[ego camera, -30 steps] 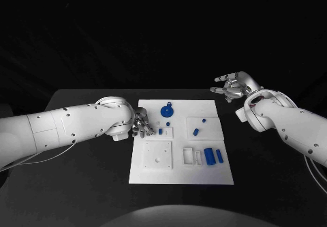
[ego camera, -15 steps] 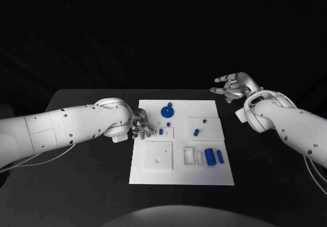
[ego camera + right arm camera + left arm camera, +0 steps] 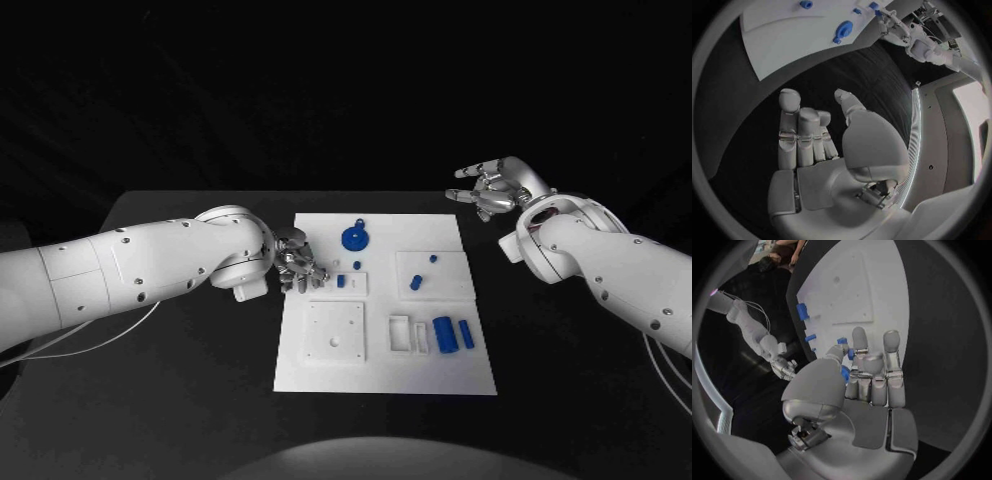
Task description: Assemble the parts on the task board
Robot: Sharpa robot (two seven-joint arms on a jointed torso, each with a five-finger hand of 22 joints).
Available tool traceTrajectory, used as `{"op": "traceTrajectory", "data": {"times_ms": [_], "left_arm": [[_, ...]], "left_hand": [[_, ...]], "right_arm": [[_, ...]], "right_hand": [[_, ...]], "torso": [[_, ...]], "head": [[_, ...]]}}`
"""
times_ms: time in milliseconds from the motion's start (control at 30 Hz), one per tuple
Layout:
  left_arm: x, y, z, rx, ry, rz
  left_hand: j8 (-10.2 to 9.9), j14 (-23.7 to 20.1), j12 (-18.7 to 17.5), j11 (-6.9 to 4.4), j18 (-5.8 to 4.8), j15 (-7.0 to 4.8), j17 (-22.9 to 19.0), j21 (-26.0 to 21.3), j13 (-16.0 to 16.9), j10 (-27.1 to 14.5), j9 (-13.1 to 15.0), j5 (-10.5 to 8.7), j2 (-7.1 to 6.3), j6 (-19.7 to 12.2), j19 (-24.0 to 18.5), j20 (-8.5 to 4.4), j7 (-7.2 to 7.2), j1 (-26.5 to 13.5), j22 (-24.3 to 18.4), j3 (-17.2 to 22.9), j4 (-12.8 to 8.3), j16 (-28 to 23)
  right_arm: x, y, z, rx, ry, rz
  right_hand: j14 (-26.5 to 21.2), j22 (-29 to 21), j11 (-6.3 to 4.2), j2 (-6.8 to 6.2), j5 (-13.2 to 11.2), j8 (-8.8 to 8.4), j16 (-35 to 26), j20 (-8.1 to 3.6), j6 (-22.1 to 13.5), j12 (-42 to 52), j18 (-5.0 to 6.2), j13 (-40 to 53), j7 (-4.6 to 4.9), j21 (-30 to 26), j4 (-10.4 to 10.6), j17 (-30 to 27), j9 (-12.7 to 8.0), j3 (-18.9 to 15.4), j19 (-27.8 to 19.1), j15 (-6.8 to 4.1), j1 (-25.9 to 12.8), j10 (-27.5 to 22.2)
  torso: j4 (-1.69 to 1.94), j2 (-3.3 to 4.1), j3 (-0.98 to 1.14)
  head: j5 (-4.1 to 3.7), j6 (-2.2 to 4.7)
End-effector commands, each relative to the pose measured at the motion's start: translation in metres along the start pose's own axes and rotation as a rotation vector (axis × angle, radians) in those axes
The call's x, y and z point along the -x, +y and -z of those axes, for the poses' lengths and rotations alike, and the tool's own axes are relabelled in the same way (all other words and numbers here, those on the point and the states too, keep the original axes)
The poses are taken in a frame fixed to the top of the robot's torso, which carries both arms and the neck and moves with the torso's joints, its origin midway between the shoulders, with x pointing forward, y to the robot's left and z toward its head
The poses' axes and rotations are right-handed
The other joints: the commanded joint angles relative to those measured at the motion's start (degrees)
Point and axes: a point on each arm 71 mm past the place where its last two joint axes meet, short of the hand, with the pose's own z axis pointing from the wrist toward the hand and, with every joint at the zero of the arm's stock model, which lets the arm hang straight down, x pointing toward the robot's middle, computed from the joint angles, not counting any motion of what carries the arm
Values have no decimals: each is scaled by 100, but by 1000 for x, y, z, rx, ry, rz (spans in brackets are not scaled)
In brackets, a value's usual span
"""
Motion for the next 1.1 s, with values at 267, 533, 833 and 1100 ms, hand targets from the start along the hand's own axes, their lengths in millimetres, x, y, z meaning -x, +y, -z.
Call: {"op": "traceTrajectory", "data": {"times_ms": [267,533,833,1100], "left_arm": [[3,-1,1,-108,52,93],[7,3,1,-160,89,134],[17,2,9,-369,155,256],[24,0,15,-484,207,331]], "left_hand": [[-15,-86,35,40,-5,1,-76,4,0,14,-108,-51,91,44,-44,-4,-12,-13,101,771,-895,-5],[-18,-118,55,36,-19,-11,-103,1,5,-19,-158,-67,115,56,-53,-22,-9,-24,102,767,-962,23],[-19,-154,117,20,-22,-5,-110,-2,37,-109,-192,-117,161,38,-69,-21,-3,-34,105,768,-1047,79],[-26,-186,173,18,-22,1,-104,-3,58,-159,-231,-130,188,48,-98,-14,-7,-80,106,767,-1129,134]], "right_arm": [[-2,1,1,5,22,1],[-9,5,4,30,57,-5],[-31,36,19,190,159,25],[-47,60,33,312,228,69]], "right_hand": [[17,241,-38,-12,30,6,-27,10,31,-24,72,9,-22,-4,-24,7,9,2,227,-16,-54,7],[9,244,-44,56,15,7,-33,5,100,-17,63,25,-27,3,-182,9,10,14,225,-16,-70,6],[18,271,-75,261,-159,23,3,-17,652,33,11,85,-58,104,-875,51,26,320,221,-43,-66,59],[22,280,-95,369,-246,23,7,-38,808,49,-17,118,-84,177,-1251,73,26,579,203,-58,-169,73]], "torso": [[-3,6,4],[-6,6,9],[-6,6,12],[-7,1,11]], "head": [[11,12],[35,62],[58,151],[83,210]]}}
